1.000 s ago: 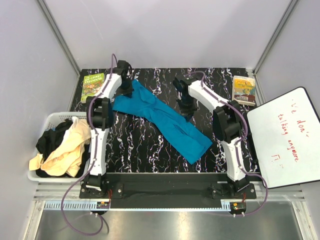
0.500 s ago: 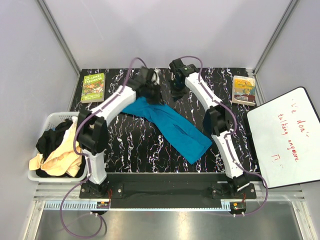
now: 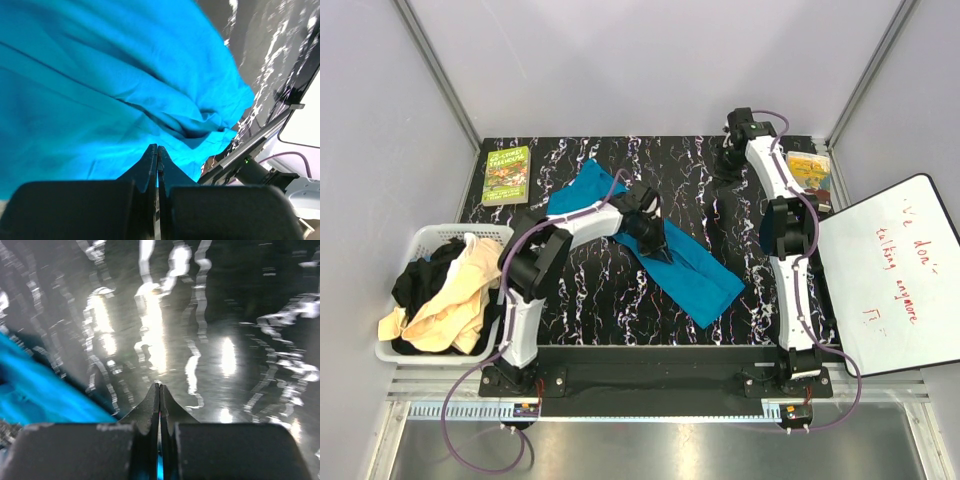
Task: Fold and stack the t-shirts
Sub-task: Rotate the tshirt 90 degrees
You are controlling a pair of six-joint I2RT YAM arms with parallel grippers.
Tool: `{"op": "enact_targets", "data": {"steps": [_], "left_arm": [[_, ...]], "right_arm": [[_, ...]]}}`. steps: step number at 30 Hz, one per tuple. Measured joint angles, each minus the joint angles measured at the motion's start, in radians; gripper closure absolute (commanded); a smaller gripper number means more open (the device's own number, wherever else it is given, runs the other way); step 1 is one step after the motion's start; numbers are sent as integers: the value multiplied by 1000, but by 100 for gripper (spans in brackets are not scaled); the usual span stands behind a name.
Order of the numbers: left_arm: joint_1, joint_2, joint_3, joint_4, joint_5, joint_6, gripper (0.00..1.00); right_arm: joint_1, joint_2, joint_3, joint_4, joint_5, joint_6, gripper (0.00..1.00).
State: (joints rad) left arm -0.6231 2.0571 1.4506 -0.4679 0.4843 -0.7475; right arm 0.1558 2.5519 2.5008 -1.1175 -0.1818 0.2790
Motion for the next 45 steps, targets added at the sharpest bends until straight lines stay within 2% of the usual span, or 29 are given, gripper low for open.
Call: {"op": "enact_targets", "data": {"steps": [11, 21, 24, 27, 31, 34, 38, 41, 45], "left_arm": [[-2, 50, -61, -73, 92, 8, 100], [17, -154, -361, -245, 92, 68, 100], [18, -191, -388, -317, 60, 101, 100], [19, -260, -369, -399, -7, 151, 100], [45, -427, -270, -472, -106, 191, 100], [120, -545, -193, -485, -158, 193, 100], [284, -652, -129, -487, -256, 177, 100], [380, -681, -96, -509, -354, 158, 100], [434, -675, -60, -526, -404, 146, 100]], "right_arm": [[72, 0, -16, 29, -179, -16, 100], [220, 2, -1, 54, -233, -45, 100], [269, 9, 48, 70, -257, -31, 100], [299, 19, 97, 108, -281, -5, 100], [317, 34, 129, 162, -301, 28, 100], [330, 72, 163, 192, -315, 51, 100], [366, 134, 171, 215, -333, 71, 100], [400, 171, 170, 215, -337, 77, 100], [448, 196, 162, 215, -336, 79, 100]]}}
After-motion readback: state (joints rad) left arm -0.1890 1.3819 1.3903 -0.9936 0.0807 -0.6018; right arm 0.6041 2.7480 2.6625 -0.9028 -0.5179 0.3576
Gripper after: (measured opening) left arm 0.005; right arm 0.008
